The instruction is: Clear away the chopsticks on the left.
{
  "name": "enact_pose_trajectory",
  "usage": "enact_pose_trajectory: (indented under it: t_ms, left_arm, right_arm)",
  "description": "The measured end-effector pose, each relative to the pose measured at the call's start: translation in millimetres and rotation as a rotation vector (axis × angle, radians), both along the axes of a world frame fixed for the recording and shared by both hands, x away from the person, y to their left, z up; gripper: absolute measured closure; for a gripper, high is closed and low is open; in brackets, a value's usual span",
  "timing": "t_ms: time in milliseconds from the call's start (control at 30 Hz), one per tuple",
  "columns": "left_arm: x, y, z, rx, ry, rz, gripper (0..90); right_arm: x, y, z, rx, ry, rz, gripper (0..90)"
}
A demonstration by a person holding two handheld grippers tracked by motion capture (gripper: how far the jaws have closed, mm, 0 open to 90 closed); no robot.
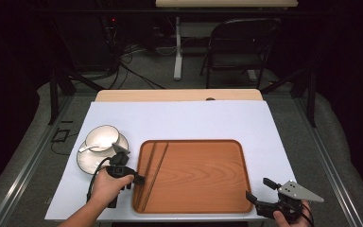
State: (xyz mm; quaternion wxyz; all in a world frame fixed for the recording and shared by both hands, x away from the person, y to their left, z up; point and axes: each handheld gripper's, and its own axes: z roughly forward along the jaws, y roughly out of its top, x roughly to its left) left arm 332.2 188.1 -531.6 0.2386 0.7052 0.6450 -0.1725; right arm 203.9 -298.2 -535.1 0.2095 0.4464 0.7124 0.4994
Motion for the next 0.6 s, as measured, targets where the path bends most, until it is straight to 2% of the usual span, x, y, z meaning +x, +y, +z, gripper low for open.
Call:
enact_pose_trajectory:
  t_ms: [233,367,600]
  left_arm:
    - [-1.4,-0.9,-3.4,0.020,0.006,-0.005,84.0]
    - [-3.1,0.2,-5.3,0.000,0.005,0.003,84.0]
    - [-3.7,-2.5,-6.7,-0.006,0.006,-0.005,84.0]
  right_arm:
    - [-0.2,-0.2,0.0,-0.002,-0.005,0.001,14.8]
    - [0.1,-0.3,-0.1,0.000,-0.001,0.001,14.8]
    - [0.3,-0.4,-0.1,0.001,0.002,-0.001,14.8]
